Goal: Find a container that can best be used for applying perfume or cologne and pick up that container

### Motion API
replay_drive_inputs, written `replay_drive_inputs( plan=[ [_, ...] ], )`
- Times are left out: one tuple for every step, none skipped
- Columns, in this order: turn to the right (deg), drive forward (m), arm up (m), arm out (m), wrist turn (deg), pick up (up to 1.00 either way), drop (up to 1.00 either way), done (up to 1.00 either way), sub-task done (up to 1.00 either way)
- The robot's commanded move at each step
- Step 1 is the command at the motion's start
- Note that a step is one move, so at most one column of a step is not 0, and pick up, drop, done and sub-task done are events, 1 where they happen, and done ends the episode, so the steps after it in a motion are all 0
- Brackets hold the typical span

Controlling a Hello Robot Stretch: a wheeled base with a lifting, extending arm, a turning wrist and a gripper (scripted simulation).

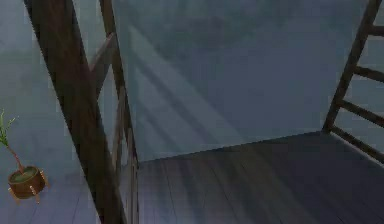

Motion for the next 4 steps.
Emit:
replay_drive_inputs(
  plan=[
    [45.0,0.00,0.00,0.00,0.0,0.00,0.00,0.00,0.00],
    [45.0,0.00,0.00,0.00,0.0,0.00,0.00,0.00,0.00],
    [12.0,0.00,0.00,0.00,0.0,0.00,0.00,0.00,0.00],
    [0.0,0.35,0.00,0.00,0.0,0.00,0.00,0.00,0.00]
  ],
)
